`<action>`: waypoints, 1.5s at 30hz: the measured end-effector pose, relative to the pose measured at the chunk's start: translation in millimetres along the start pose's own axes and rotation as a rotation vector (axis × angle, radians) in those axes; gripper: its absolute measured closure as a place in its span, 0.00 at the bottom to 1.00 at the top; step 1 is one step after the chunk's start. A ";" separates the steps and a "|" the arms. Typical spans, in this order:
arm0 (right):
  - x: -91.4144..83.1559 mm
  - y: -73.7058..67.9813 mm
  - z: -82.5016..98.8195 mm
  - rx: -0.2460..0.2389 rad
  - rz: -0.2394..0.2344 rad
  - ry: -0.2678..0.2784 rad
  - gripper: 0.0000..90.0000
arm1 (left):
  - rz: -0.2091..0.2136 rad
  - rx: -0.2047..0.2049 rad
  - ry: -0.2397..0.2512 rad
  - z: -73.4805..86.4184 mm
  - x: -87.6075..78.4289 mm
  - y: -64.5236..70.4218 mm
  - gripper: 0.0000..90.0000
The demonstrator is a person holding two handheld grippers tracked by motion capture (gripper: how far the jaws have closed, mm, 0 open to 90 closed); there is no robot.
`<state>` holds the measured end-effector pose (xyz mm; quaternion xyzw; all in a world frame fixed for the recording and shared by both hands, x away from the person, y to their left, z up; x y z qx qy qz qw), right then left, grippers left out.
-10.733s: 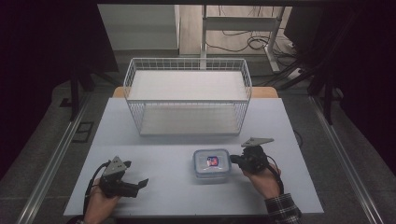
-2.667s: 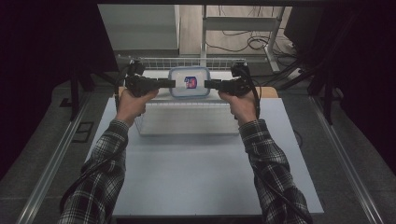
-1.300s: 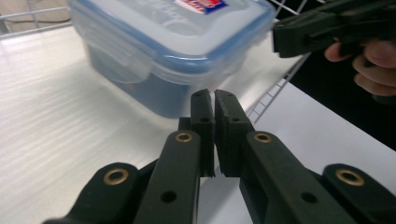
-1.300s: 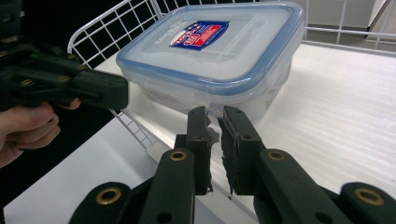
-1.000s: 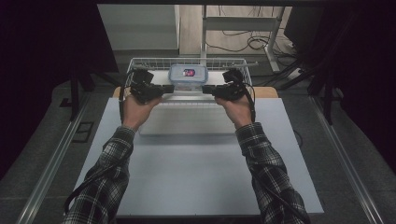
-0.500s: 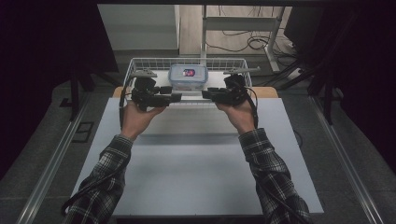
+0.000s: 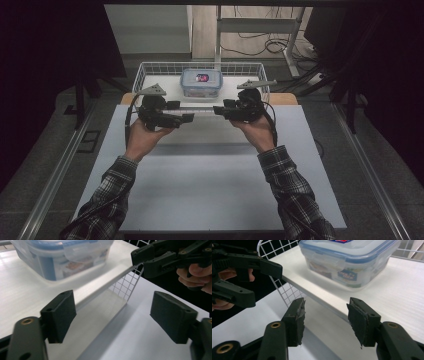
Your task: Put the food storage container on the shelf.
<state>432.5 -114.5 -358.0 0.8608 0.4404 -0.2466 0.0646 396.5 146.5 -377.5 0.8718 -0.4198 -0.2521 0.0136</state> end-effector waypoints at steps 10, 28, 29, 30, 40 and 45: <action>-0.8 -15.5 17.7 -0.044 -0.012 -0.019 0.45 | -0.003 0.030 -0.015 30.4 -3.3 10.7 0.13; -15.7 -42.2 68.6 -0.102 -0.020 -0.052 0.24 | -0.025 0.018 -0.040 83.7 -15.8 23.0 0.05; -17.4 -43.6 72.2 -0.100 -0.022 -0.053 0.23 | -0.030 0.022 -0.042 85.8 -16.5 24.1 0.04; -18.5 -44.2 74.3 -0.102 -0.023 -0.053 0.22 | -0.039 0.027 -0.046 89.6 -17.8 26.1 0.04; -33.5 -49.0 108.1 -0.114 0.005 -0.039 0.08 | -0.087 0.033 -0.054 120.9 -31.3 37.0 0.01; -43.1 -49.1 124.1 -0.129 0.029 -0.025 0.03 | -0.121 0.029 -0.050 136.3 -40.9 39.3 0.01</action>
Point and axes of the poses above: each handheld gripper's, and its own axes: x roughly forward along the jaws, z roughly out of its underside, y roughly to its right, the point moved 2 cm from there along x, roughly forward along the jaws, and after that the axes turned 3 degrees about -x, right-handed, at the moved point
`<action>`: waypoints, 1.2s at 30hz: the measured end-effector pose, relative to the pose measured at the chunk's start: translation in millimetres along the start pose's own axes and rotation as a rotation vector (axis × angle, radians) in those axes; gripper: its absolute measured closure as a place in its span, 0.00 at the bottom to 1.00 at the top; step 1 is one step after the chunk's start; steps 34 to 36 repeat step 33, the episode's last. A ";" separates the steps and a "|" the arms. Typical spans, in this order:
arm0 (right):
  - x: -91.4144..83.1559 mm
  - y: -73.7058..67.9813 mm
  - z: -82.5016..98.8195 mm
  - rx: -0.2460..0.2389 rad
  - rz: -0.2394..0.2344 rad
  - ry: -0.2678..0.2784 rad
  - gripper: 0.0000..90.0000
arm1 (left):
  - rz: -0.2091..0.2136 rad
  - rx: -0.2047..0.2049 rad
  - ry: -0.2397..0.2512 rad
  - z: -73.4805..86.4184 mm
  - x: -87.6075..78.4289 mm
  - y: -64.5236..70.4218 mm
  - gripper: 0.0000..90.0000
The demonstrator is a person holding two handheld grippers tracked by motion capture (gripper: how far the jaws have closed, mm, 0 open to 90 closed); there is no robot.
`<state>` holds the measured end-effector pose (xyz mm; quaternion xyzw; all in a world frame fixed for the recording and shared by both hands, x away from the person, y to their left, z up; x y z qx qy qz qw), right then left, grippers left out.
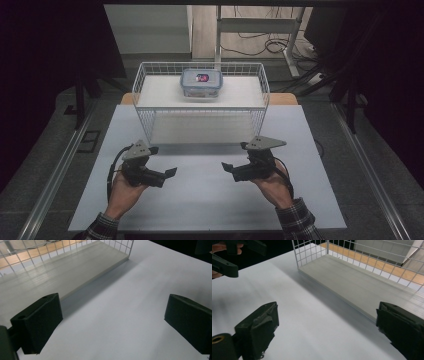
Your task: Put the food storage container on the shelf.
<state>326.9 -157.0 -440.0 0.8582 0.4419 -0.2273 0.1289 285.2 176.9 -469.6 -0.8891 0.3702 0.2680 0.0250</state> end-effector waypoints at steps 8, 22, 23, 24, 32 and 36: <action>-14.8 -5.6 26.3 0.014 0.026 0.018 0.00 | -0.049 0.017 -0.007 27.6 -8.7 6.1 0.02; -21.3 -10.9 79.3 0.042 0.097 -0.060 0.00 | -0.116 0.012 -0.077 82.7 -9.5 6.4 0.00; -21.0 -11.2 81.6 0.045 0.095 -0.066 0.00 | -0.127 0.020 -0.092 86.4 -7.6 5.9 0.00; -20.5 -11.5 84.6 0.047 0.092 -0.077 0.00 | -0.136 0.030 -0.108 89.6 -5.4 5.3 0.00; -7.9 -9.1 102.9 0.069 0.068 -0.188 0.00 | -0.168 0.110 -0.183 94.4 7.4 10.6 0.00; -7.0 -9.1 103.5 0.063 0.068 -0.194 0.00 | -0.166 0.106 -0.178 94.1 7.2 10.7 0.00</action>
Point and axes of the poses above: each handheld gripper's, and its own axes: x roughly forward along the jaws, z roughly out of its underside, y roughly to its right, the point moved 2 cm from there along x, roughly forward along the jaws, and after that the axes turned 3 degrees about -x, right-handed, at the moved point
